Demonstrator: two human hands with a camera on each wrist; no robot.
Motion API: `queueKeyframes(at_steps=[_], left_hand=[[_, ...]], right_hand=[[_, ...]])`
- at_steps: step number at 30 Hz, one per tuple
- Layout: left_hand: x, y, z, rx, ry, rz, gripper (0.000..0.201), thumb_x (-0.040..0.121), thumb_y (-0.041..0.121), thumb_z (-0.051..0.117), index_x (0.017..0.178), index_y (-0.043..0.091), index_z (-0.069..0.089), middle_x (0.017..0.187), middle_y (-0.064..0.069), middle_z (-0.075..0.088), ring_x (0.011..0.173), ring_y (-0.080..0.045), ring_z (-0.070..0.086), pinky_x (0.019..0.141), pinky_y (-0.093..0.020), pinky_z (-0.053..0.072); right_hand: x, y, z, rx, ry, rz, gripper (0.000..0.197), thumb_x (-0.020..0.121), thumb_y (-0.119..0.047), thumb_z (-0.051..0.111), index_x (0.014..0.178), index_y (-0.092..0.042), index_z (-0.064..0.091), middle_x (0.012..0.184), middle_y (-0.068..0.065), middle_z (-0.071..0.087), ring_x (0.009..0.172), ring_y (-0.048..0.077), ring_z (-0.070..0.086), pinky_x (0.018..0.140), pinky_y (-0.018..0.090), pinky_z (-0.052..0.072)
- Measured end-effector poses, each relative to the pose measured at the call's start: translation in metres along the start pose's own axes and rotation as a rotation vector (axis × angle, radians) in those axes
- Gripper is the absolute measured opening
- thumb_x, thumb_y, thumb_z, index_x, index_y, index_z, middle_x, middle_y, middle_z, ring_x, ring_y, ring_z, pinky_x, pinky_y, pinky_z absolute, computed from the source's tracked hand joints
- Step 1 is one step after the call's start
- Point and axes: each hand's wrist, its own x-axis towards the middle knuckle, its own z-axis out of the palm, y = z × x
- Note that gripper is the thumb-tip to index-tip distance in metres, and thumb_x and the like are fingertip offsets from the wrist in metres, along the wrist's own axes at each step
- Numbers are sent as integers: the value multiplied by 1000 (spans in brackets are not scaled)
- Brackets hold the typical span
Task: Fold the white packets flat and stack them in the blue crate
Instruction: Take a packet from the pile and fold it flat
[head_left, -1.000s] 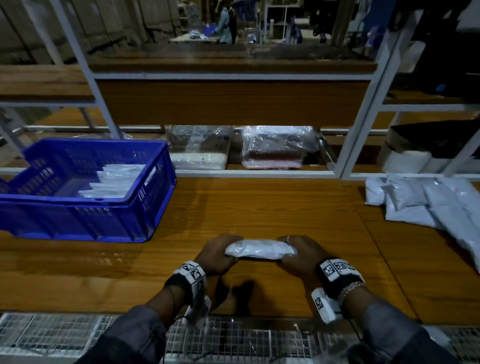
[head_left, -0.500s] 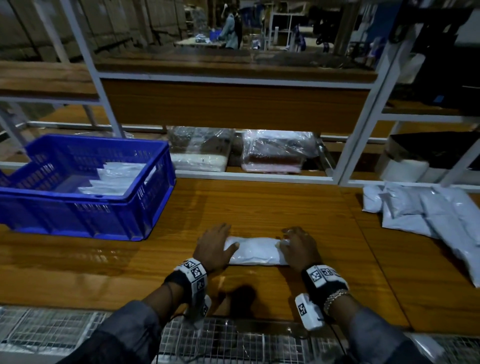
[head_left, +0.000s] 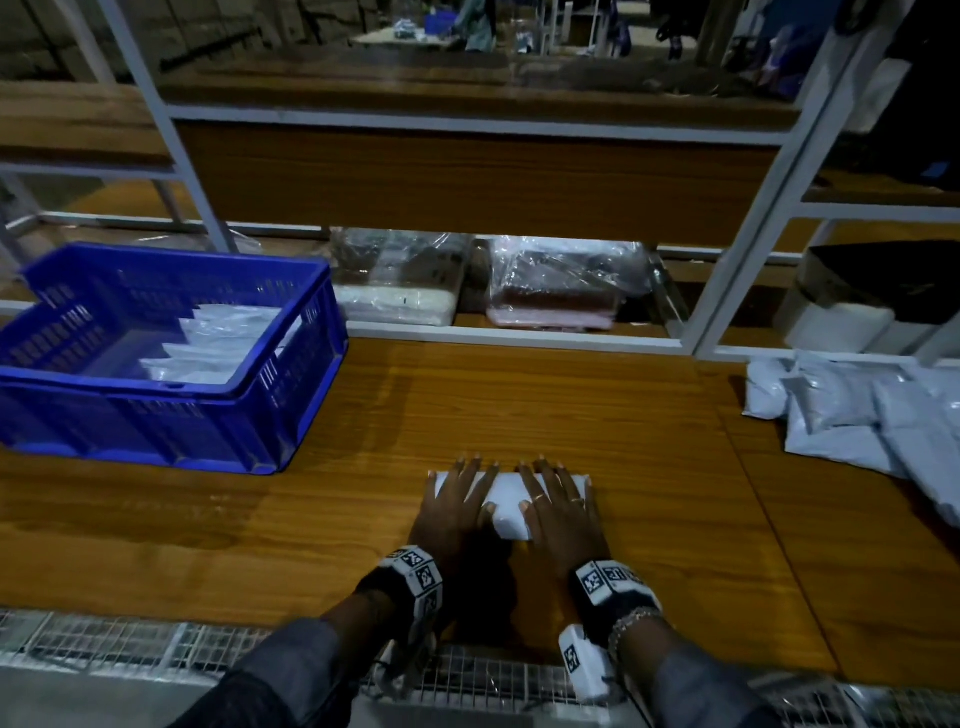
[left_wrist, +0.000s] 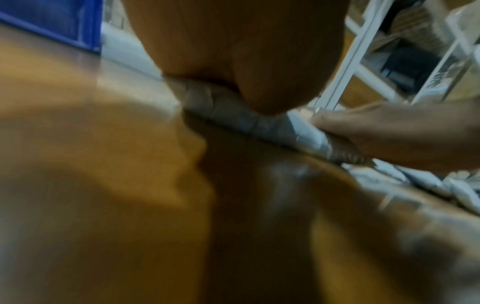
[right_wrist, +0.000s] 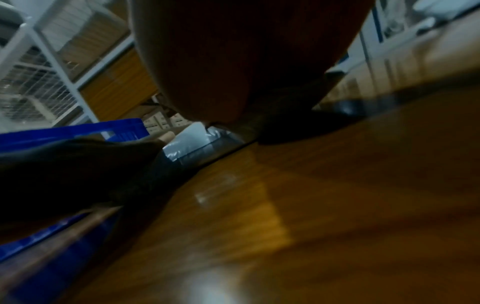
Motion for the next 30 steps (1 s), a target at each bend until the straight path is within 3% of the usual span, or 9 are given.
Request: queueKeyframes(at_steps=[3, 7, 11, 14, 18, 21, 25, 27, 30], left_hand=[[-1, 0, 2, -33, 35, -1, 65, 106, 48, 12, 151, 15, 46, 150, -15, 50, 136, -36, 50, 102, -67, 42], [2, -3, -3, -45, 11, -25, 69, 105, 55, 8, 153, 19, 42, 151, -14, 48, 136, -37, 49, 99, -69, 43], [-8, -7, -11, -239, 76, -109, 84, 95, 75, 18, 162, 25, 13, 168, -12, 6, 155, -32, 8, 121, -56, 18], [-10, -12, -9, -393, 72, -205, 99, 84, 86, 22, 162, 31, 0, 169, -10, -7, 156, -29, -5, 124, -50, 17], [-6, -13, -1, -362, 105, -211, 106, 76, 93, 11, 162, 31, 10, 168, -17, -1, 155, -34, 1, 122, -47, 19], [-5, -9, -2, -303, 129, -188, 118, 70, 97, -3, 161, 25, 17, 167, -22, 3, 154, -38, 6, 123, -47, 14], [-7, -5, -14, -262, 33, -211, 98, 81, 86, 5, 161, 31, 9, 168, -17, -3, 155, -35, 0, 124, -51, 7], [-6, -6, -16, -127, 58, -196, 104, 76, 88, -11, 162, 32, 5, 168, -15, -1, 155, -34, 1, 123, -54, 2], [-1, 4, -13, 23, 107, -108, 104, 75, 74, -32, 162, 28, 0, 169, -11, 1, 156, -29, -2, 124, -55, -3]], right_hand=[[0, 0, 7, 25, -4, 18, 66, 96, -54, 8, 158, -39, 21, 167, -4, 19, 154, 23, 18, 122, 55, -1], [-6, -2, -8, 49, -13, 8, 56, 104, -50, 12, 160, -40, 9, 169, -7, 5, 155, 18, 2, 123, 53, -6], [3, 16, -16, 233, -147, 56, 67, 104, -59, 22, 161, -32, 1, 168, -2, -12, 155, 19, -12, 122, 44, -10], [6, 27, -13, 318, -162, 159, 75, 102, -64, 25, 162, -24, 3, 168, 1, -16, 155, 21, -13, 123, 40, -6], [4, 23, 0, 301, -113, 178, 74, 103, -62, 24, 162, -21, 5, 168, 3, -12, 155, 22, -9, 124, 39, -2], [4, 20, 5, 274, -66, 187, 74, 103, -62, 22, 162, -20, 6, 169, 5, -8, 156, 24, -5, 125, 41, 1], [4, 17, -6, 217, -119, 184, 74, 103, -61, 19, 162, -19, 5, 169, 6, -7, 156, 25, -2, 125, 43, -2], [4, 13, -18, 157, -144, 166, 70, 105, -58, 18, 162, -21, 0, 168, 1, -11, 156, 24, -5, 123, 46, -6], [3, -3, -25, 97, -98, 74, 61, 108, -45, 21, 162, -25, -1, 169, 0, -10, 156, 24, -7, 123, 49, -7]])
